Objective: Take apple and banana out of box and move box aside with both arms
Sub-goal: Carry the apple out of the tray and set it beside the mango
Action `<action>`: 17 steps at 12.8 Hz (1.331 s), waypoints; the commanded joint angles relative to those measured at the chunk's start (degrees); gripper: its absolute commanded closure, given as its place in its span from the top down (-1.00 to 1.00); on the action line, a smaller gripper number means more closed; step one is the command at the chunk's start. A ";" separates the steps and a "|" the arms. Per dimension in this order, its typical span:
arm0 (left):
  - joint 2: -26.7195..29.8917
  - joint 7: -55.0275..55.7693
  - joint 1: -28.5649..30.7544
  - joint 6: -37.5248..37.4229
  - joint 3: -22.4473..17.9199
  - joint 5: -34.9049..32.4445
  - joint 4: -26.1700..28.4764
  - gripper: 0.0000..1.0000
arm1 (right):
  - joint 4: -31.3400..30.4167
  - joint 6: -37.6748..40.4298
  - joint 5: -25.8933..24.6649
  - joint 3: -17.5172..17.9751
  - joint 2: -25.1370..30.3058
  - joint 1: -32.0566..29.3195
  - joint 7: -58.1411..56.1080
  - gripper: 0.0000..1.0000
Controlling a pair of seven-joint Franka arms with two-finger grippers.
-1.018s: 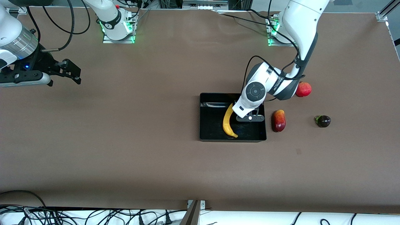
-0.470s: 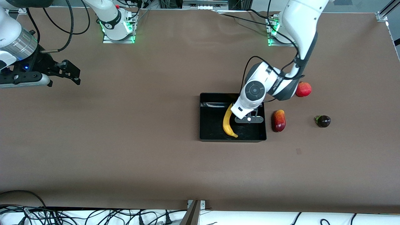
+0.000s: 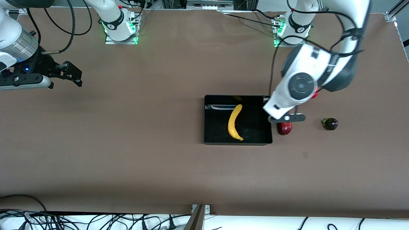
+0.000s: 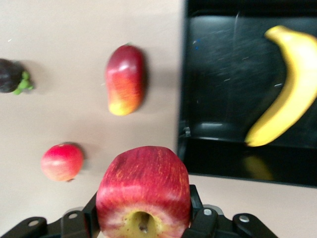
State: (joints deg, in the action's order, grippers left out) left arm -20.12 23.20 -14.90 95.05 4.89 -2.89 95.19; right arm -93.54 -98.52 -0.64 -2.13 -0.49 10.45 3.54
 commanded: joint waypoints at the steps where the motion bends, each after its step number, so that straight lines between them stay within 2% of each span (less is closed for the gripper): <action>1: 5.50 -9.54 5.39 6.16 0.38 -0.36 13.21 -0.98 | 0.64 0.70 -0.15 0.19 -0.13 -0.34 0.06 1.00; 3: 9.82 -13.69 7.33 17.83 0.38 -0.71 25.69 -0.97 | 0.64 0.70 -0.15 0.19 -0.13 -0.26 0.06 1.00; 5: 10.45 -14.85 8.21 33.01 0.21 -2.46 36.42 -0.97 | 0.64 0.70 -0.16 0.19 -0.13 -0.25 0.06 1.00; 6: 9.41 -15.72 9.70 40.23 0.29 -2.82 39.87 -0.96 | 0.64 0.70 -0.16 0.19 -0.13 -0.25 0.06 1.00; 7: 8.01 -16.95 10.15 43.96 0.30 -3.17 41.38 -0.91 | 0.64 0.70 -0.07 0.19 -0.13 -0.17 0.06 1.00; 8: 7.21 -18.01 10.15 44.51 0.30 -3.52 41.57 -0.88 | 0.64 0.61 -0.15 0.19 -0.13 -0.08 0.06 1.00; 9: 6.85 -18.11 10.06 44.61 0.21 -3.70 41.57 -0.76 | 0.64 0.61 -0.16 0.19 -0.13 0.01 0.06 1.00; 10: 5.98 -18.11 10.15 44.78 0.29 -4.40 41.57 -0.33 | 0.64 0.61 -0.16 0.28 -0.13 0.01 0.06 1.00; 11: 5.80 -18.11 10.15 45.31 0.30 -5.88 41.48 0.58 | 0.64 0.35 -0.16 0.28 -0.13 0.01 0.06 1.00; 12: 6.14 -18.11 10.15 45.05 0.30 -6.42 41.31 1.00 | 0.64 0.26 -0.16 0.28 -0.13 0.01 0.06 1.00; 14: 7.98 -17.41 9.98 42.78 0.47 -6.51 40.00 1.00 | 0.64 0.18 -0.07 0.28 -0.13 0.01 0.06 1.00; 15: 8.86 -17.06 9.28 39.72 0.56 -6.51 36.94 1.00 | 0.64 0.17 -0.15 0.28 -0.13 0.01 0.06 1.00; 17: 8.09 -17.14 9.27 26.49 4.32 -5.73 24.24 1.00 | 0.64 0.09 -0.16 0.28 -0.13 0.01 0.06 1.00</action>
State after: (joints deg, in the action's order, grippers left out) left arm -12.62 6.13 -5.38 132.56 6.29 -8.21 129.72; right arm -93.55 -98.54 -0.64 -2.05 -0.49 10.52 3.55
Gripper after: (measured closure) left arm 0.000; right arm 0.000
